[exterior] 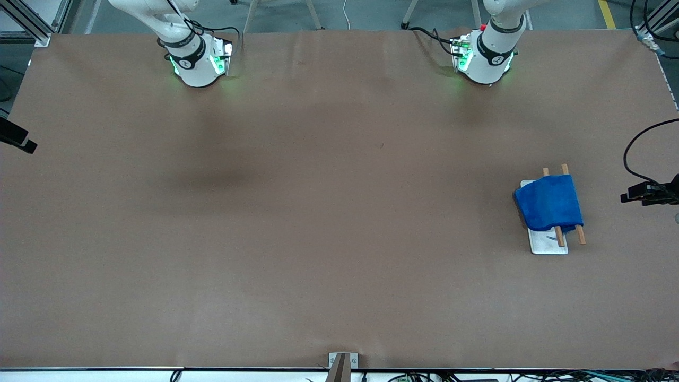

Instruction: Right arm passes towel to left arm to hang

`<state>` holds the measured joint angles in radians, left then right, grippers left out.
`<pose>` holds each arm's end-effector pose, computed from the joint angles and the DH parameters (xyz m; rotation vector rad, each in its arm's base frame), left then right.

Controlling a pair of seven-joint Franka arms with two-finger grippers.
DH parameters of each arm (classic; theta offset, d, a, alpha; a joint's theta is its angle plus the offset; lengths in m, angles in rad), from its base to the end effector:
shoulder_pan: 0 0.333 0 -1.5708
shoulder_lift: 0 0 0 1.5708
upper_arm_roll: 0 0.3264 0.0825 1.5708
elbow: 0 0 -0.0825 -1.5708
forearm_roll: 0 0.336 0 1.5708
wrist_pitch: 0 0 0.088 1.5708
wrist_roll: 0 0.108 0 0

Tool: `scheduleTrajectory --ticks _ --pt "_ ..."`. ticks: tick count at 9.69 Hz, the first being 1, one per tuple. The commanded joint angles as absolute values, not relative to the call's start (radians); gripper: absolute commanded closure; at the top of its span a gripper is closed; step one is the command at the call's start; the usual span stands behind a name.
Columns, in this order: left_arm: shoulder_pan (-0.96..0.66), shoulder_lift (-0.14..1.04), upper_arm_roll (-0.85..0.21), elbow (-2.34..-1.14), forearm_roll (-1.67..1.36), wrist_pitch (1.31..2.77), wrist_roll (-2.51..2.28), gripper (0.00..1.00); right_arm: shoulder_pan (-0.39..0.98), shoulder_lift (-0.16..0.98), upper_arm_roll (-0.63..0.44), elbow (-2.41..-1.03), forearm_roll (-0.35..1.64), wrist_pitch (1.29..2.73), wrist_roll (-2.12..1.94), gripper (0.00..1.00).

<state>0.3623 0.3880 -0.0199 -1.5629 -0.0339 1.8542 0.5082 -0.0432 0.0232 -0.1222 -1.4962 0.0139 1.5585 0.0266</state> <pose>0.5840 0.2071 0.4400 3.0546 -0.2351 -0.1099 0.5069 -0.0821 0.6527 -3.1183 0.2994 -0.0626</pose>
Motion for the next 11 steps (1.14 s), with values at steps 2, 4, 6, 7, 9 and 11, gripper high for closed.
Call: scheduleTrajectory --ticks 2,4,6,7,9,11 --pt "0.277 0.309 -0.035 -1.551 0.011 1.865 0.416 0.00 -0.043 0.006 -0.118 -1.519 0.021 1.577 -0.035 0.00" --pt "0.175 0.192 -0.035 -1.612 0.009 1.855 0.298 0.00 -0.040 0.009 -0.118 -1.508 0.014 1.571 -0.038 0.00" --pt "0.094 0.044 -0.035 -1.707 0.009 1.842 0.192 0.00 -0.048 0.009 -0.100 -1.506 -0.008 1.566 -0.038 0.00" --pt "0.071 0.005 -0.035 -1.713 0.009 1.795 0.178 0.00 -0.048 0.009 -0.100 -1.506 -0.009 1.562 -0.034 0.00" --pt "-0.009 -0.041 -0.012 -1.692 0.005 1.694 0.160 0.00 -0.045 0.009 -0.100 -1.506 -0.018 1.560 -0.040 0.00" --pt "-0.049 -0.035 -0.011 -1.593 0.008 1.590 0.075 0.00 -0.048 0.009 -0.103 -1.506 -0.018 1.560 -0.043 0.00"
